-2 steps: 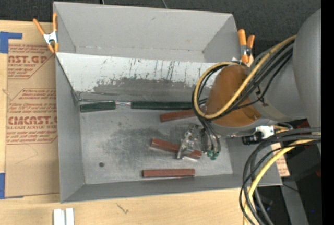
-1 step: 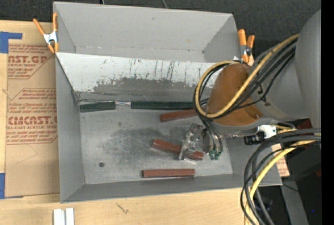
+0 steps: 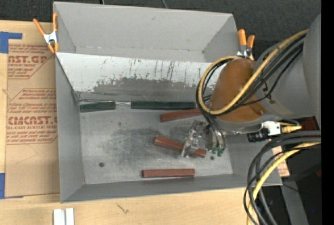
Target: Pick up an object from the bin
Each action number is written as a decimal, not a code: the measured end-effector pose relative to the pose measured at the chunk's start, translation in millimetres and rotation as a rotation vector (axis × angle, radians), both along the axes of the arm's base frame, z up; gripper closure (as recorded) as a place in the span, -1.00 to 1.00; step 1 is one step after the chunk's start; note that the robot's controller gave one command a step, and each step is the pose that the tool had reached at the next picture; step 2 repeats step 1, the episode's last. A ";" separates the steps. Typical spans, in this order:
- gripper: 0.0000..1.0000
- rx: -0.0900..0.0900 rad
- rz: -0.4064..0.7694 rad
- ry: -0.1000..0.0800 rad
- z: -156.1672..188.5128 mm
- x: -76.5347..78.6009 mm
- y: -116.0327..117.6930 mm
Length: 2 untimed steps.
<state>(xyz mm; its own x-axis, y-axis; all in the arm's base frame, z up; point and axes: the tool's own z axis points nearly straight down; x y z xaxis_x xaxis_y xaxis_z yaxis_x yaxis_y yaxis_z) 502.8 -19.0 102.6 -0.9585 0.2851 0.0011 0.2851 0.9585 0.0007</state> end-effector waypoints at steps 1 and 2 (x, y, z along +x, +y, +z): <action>1.00 0.000 0.000 0.004 12.5 -0.9 0.1; 1.00 0.000 0.000 0.004 12.5 -0.9 0.1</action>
Offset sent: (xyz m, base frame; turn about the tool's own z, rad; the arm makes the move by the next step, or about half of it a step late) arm 0.0001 0.0000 0.0288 0.0000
